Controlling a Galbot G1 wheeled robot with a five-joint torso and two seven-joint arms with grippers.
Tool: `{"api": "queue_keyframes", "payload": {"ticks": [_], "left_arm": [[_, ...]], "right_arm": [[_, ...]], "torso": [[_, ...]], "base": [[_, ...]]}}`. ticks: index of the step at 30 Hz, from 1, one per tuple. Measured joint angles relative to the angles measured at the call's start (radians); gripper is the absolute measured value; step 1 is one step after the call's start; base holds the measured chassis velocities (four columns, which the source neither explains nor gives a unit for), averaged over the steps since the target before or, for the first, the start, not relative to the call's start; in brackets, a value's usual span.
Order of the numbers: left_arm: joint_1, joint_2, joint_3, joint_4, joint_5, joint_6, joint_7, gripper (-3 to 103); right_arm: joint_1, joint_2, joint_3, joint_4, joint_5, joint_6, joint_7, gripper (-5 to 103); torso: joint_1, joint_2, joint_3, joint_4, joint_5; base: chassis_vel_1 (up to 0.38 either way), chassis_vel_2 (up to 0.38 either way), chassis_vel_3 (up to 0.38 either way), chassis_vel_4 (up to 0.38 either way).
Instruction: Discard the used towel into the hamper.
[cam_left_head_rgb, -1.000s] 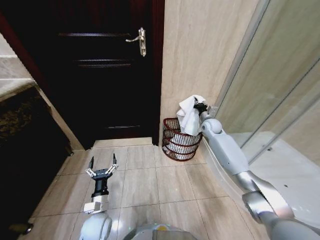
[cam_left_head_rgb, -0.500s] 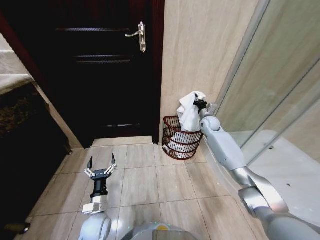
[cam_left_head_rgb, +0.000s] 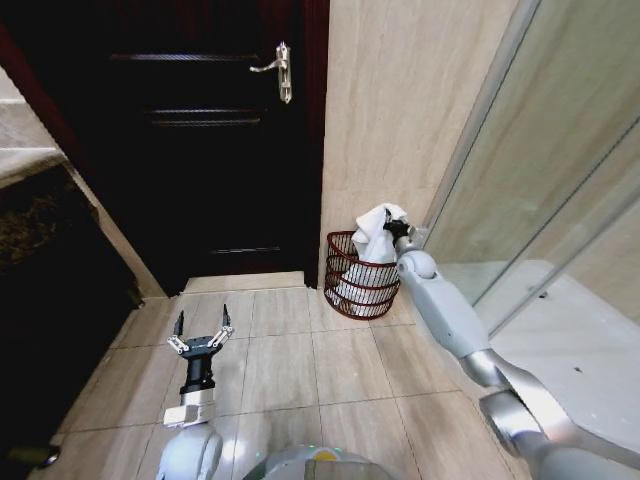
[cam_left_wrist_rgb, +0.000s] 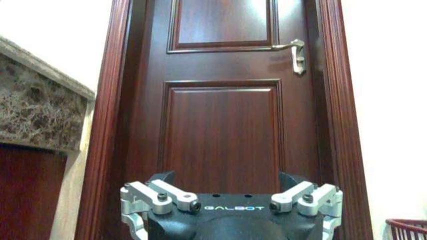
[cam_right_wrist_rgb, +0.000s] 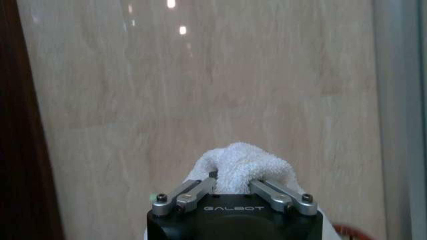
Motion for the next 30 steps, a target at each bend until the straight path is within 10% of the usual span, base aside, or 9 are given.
{"api": "queue_keyframes", "payload": {"ticks": [11, 30], "left_arm": [[0.004, 0.004, -0.008, -0.006, -0.009, 0.005, -0.009, 100], [-0.009, -0.005, -0.002, -0.007, 0.001, 0.004, -0.034, 100]], "right_arm": [[0.052, -0.051, -0.015, 0.086, 0.277, -0.465, 0.122, 5], [0.204, 0.058, -0.087, -0.291, 0.146, -0.526, -0.041, 5]], "torso": [[0.001, 0.004, 0.003, 0.0000, 0.0000], [0.001, 0.006, 0.005, 0.0002, 0.0000]], "base": [[0.000, 0.000, 0.000, 0.000], [0.000, 0.000, 0.000, 0.000]]}}
